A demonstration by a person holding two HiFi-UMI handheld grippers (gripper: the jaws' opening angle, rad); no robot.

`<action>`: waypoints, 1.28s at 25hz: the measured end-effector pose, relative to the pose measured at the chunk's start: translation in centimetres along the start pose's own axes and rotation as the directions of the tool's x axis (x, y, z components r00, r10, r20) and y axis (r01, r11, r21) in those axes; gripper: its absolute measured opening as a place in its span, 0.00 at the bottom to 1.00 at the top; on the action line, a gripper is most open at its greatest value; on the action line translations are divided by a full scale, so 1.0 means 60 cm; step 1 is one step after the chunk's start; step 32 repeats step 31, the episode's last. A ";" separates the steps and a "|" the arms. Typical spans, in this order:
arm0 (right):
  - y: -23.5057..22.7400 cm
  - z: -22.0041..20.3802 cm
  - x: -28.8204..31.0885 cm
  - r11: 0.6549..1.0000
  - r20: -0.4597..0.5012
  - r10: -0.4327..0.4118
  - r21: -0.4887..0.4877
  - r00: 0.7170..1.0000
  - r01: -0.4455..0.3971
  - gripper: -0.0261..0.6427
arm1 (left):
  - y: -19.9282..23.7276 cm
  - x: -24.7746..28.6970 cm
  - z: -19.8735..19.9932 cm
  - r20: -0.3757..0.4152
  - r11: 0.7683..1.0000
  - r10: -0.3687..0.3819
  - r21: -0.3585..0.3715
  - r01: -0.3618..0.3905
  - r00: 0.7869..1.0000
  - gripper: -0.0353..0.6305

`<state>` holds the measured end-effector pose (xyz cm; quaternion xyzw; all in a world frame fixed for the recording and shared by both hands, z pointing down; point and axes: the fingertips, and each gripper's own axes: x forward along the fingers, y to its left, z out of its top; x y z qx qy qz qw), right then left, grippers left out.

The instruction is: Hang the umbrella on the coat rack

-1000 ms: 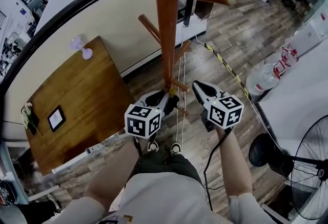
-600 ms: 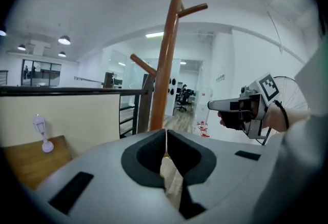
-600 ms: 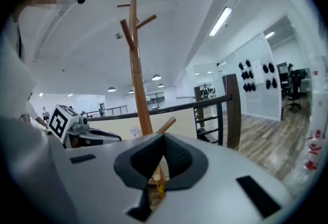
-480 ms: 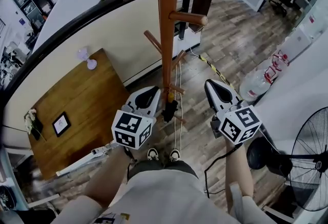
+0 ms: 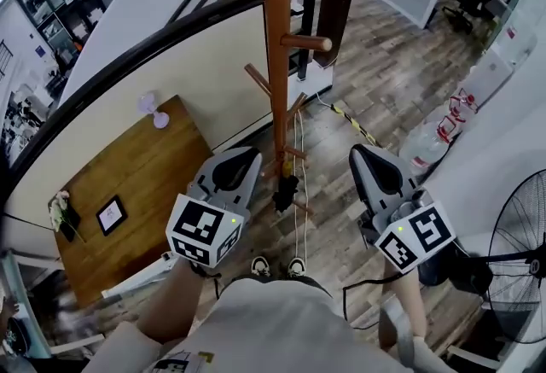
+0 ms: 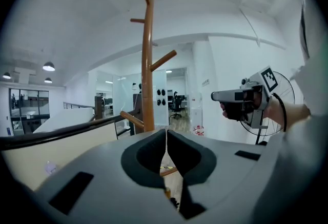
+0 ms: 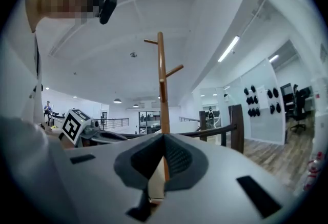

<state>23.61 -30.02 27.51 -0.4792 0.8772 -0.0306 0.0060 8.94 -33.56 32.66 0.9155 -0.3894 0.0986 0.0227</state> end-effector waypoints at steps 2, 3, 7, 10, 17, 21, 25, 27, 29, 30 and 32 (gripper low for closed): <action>0.012 0.011 -0.016 1.000 0.012 -0.003 0.002 1.000 0.003 0.05 | -0.007 -0.016 0.011 0.001 0.999 -0.001 0.041 0.000 1.000 0.07; 0.017 0.016 -0.025 1.000 0.017 -0.002 0.015 1.000 0.002 0.05 | -0.011 -0.023 0.016 0.002 0.999 -0.002 0.053 0.002 1.000 0.07; 0.037 0.017 -0.051 0.983 0.040 0.040 0.178 0.998 -0.046 0.04 | -0.024 -0.047 0.020 0.005 0.999 -0.016 0.044 0.016 1.000 0.07; 0.058 -0.003 -0.060 0.972 0.011 0.062 0.226 0.998 -0.063 0.04 | -0.026 -0.062 0.004 -0.012 1.000 -0.007 0.012 0.007 1.000 0.07; 0.085 -0.075 -0.053 0.987 -0.126 0.056 0.156 0.990 -0.036 0.04 | -0.040 -0.072 -0.043 -0.086 1.000 -0.006 0.000 0.006 0.996 0.07; 0.087 -0.079 -0.041 0.987 -0.113 0.055 0.159 0.992 -0.036 0.04 | -0.032 -0.076 -0.053 -0.092 1.000 0.001 -0.002 -0.001 0.996 0.07; 0.084 -0.078 -0.037 0.987 -0.106 0.035 0.161 0.994 -0.018 0.04 | -0.029 -0.076 -0.058 -0.095 1.000 -0.006 -0.007 0.005 0.995 0.07; 0.083 -0.079 -0.035 0.989 -0.111 0.025 0.144 0.994 -0.009 0.04 | -0.030 -0.074 -0.057 -0.092 1.000 -0.011 -0.009 0.010 0.996 0.07; 0.085 -0.078 -0.033 0.991 -0.113 0.021 0.132 0.993 -0.006 0.04 | -0.031 -0.073 -0.058 -0.095 1.000 -0.016 -0.006 0.016 0.995 0.07; 0.086 -0.078 -0.031 0.992 -0.114 0.022 0.129 0.993 -0.007 0.04 | -0.032 -0.072 -0.058 -0.097 1.000 -0.018 -0.004 0.018 0.995 0.07; 0.087 -0.078 -0.030 0.992 -0.113 0.023 0.127 0.993 -0.008 0.04 | -0.032 -0.072 -0.058 -0.099 1.000 -0.020 -0.002 0.020 0.995 0.07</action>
